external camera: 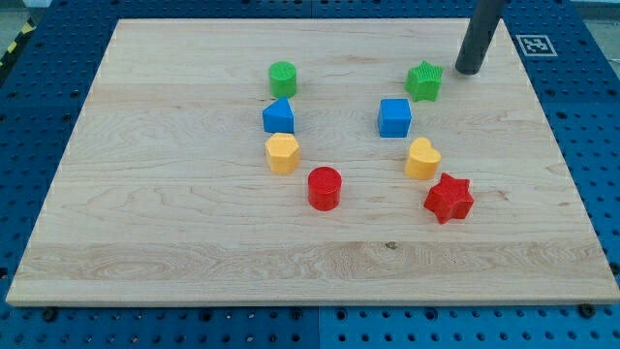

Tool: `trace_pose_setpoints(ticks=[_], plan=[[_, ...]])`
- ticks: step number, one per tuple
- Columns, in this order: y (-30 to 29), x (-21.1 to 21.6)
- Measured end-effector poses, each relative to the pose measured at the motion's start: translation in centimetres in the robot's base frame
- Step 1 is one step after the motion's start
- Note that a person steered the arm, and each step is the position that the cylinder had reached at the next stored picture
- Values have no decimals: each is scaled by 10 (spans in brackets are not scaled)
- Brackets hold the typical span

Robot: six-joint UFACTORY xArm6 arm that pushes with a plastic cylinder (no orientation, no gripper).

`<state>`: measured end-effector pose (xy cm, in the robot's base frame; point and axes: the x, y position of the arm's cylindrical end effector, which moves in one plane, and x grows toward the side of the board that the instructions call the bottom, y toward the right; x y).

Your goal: Slide the green star above the blue cube

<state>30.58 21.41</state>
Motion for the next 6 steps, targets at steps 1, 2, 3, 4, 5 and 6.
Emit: trace_pose_setpoints(ticks=[1,2,3,4,5,6], plan=[[-4,19],[-8,21],[-9,21],[-22,22],[-43,23],[-61,24]])
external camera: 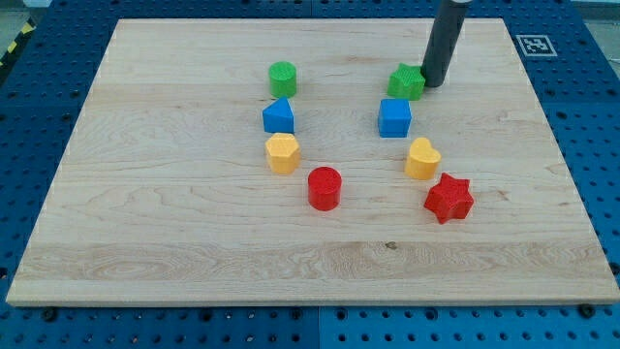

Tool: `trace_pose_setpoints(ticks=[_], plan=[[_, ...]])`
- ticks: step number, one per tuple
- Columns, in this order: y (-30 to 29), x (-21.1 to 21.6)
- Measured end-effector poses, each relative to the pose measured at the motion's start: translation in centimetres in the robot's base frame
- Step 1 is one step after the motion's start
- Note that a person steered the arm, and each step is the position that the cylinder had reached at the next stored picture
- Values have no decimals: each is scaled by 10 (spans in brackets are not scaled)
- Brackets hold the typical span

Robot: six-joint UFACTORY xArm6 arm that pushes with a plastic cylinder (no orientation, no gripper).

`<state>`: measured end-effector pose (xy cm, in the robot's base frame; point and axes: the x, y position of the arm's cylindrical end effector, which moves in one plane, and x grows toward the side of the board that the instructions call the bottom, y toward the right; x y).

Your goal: Slide the green star above the blue cube

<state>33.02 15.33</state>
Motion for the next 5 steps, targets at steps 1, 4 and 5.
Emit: trace_pose_setpoints(ticks=[1,4,5], plan=[[-8,1],[-14,11],[-14,11]])
